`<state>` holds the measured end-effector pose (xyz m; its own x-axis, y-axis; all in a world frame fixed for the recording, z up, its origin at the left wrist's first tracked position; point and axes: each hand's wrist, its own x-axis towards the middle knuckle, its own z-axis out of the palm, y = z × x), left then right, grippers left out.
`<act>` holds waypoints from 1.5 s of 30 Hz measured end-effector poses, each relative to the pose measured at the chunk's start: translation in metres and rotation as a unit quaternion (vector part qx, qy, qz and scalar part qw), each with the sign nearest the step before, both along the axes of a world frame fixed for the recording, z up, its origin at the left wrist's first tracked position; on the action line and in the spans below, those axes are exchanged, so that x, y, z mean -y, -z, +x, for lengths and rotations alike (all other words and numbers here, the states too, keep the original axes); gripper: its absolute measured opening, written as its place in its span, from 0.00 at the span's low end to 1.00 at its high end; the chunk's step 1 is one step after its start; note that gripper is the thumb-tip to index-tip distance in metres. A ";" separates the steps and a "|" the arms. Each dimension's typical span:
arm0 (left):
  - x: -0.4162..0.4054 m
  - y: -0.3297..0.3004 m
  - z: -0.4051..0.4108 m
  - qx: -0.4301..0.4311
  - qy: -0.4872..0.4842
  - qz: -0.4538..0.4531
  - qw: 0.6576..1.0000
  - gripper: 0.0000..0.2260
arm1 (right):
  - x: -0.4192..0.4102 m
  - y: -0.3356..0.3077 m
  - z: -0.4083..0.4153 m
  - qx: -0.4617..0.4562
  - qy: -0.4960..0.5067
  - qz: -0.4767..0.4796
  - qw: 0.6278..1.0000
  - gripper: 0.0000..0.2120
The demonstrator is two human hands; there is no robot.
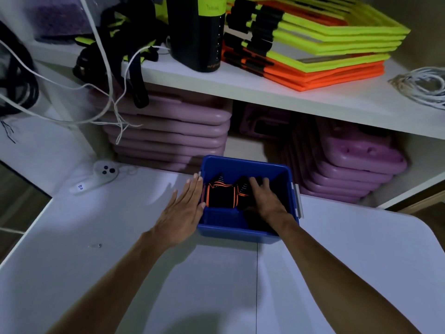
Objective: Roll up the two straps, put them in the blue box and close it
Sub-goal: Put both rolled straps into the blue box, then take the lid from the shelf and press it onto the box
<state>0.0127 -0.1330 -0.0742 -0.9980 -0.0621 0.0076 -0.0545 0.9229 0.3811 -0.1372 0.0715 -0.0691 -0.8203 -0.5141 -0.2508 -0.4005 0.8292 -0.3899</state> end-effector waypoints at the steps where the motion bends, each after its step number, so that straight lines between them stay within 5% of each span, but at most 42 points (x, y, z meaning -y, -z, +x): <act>1: 0.000 0.000 0.000 0.001 0.000 -0.004 1.000 0.34 | 0.000 -0.002 0.002 0.001 0.006 -0.011 1.000 0.45; 5: 0.000 -0.003 0.001 0.005 -0.002 -0.015 1.000 0.35 | -0.005 -0.017 0.008 0.001 0.038 -0.061 0.997 0.48; 11: -0.003 -0.030 0.000 0.013 -0.018 -0.045 0.999 0.42 | -0.032 -0.061 0.018 -0.033 0.053 -0.114 0.992 0.35; 18: -0.033 -0.172 -0.057 -0.128 0.016 -0.018 0.991 0.43 | -0.046 -0.186 0.003 -0.202 0.066 -0.119 0.970 0.30; 31: -0.103 -0.530 -0.127 -0.470 0.077 -0.095 0.874 0.28 | -0.095 -0.524 -0.009 -0.553 0.093 -0.217 0.799 0.27; 38: -0.126 -0.637 -0.167 -0.526 0.067 -0.124 0.839 0.27 | -0.120 -0.635 -0.023 -0.664 0.157 -0.165 0.712 0.21; 45: -0.147 -0.691 -0.200 -0.492 0.047 -0.141 0.858 0.25 | -0.147 -0.676 -0.057 -0.544 0.158 -0.073 0.821 0.24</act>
